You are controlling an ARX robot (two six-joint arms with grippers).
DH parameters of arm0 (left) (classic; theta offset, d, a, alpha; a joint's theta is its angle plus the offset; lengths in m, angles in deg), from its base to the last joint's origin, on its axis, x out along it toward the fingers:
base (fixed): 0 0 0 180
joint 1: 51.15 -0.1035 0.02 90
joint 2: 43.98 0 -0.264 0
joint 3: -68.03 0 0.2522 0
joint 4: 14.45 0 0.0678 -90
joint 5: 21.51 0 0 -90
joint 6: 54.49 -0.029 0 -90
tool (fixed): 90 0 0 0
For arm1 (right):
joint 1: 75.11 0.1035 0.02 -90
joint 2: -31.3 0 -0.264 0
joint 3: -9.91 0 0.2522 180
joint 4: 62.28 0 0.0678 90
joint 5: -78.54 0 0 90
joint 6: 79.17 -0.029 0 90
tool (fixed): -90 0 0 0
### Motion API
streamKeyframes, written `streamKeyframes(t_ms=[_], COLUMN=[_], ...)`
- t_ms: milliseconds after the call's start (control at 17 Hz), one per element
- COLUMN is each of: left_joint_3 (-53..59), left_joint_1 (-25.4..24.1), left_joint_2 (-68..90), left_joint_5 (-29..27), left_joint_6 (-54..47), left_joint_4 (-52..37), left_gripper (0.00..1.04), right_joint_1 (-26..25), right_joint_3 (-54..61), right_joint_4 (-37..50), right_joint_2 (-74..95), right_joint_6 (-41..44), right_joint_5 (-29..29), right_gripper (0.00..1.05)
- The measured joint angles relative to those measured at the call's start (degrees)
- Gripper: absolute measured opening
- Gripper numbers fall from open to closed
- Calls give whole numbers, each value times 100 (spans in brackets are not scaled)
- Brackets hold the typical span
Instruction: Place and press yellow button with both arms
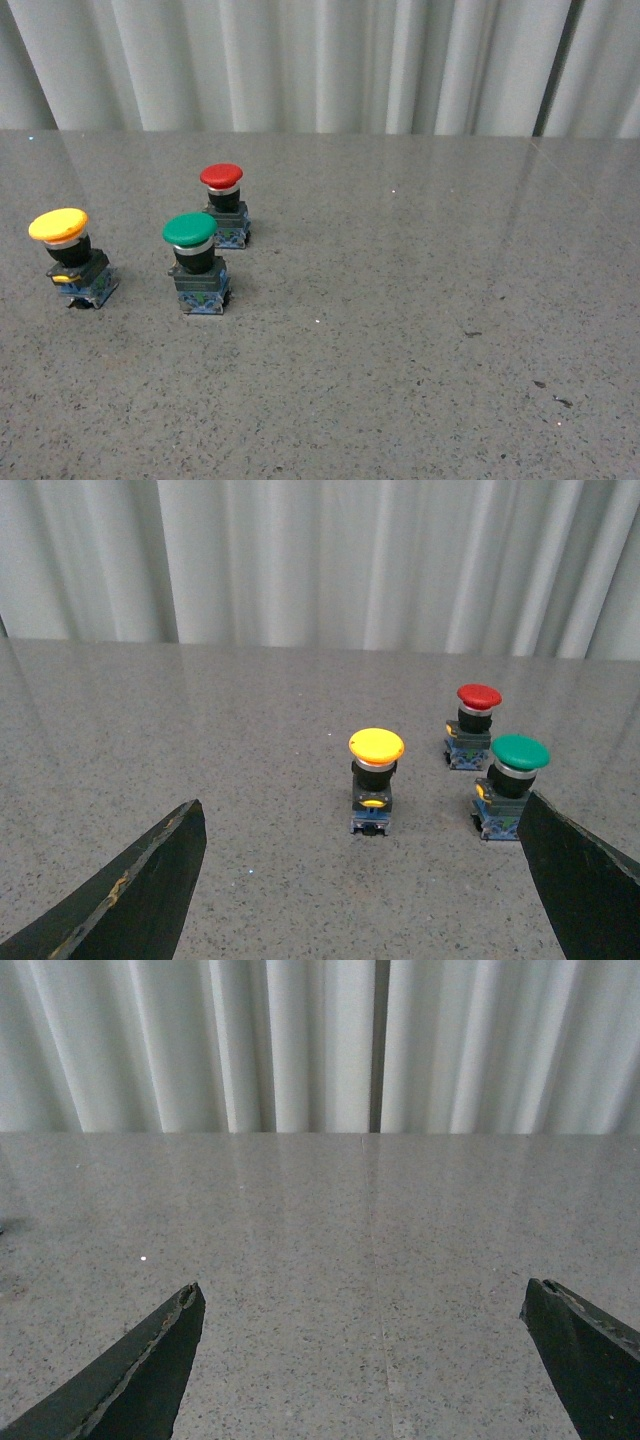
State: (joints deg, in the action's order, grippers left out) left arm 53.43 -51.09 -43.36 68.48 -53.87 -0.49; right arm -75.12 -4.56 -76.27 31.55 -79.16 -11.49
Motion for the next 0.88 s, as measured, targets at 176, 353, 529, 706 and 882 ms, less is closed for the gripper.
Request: streamKeyframes(t_ms=[176,353,529,706,882], left_joint_3=[2,2,2,0,2], left_joint_1=[0,0,0,0,0], left_joint_2=[0,0,0,0,0], left_joint_5=[0,0,0,0,0], left_joint_6=[0,0,0,0,0], left_joint_4=[0,0,0,0,0], left_gripper=[98,98,98,98,98], right_joint_1=[0,0,0,0,0], right_joint_3=[0,0,0,0,0], right_joint_4=[0,0,0,0,0], right_joint_2=[0,0,0,0,0], right_joint_6=[0,0,0,0,0], right_joint_5=[0,0,0,0,2], right_gripper=[98,98,98,98,98])
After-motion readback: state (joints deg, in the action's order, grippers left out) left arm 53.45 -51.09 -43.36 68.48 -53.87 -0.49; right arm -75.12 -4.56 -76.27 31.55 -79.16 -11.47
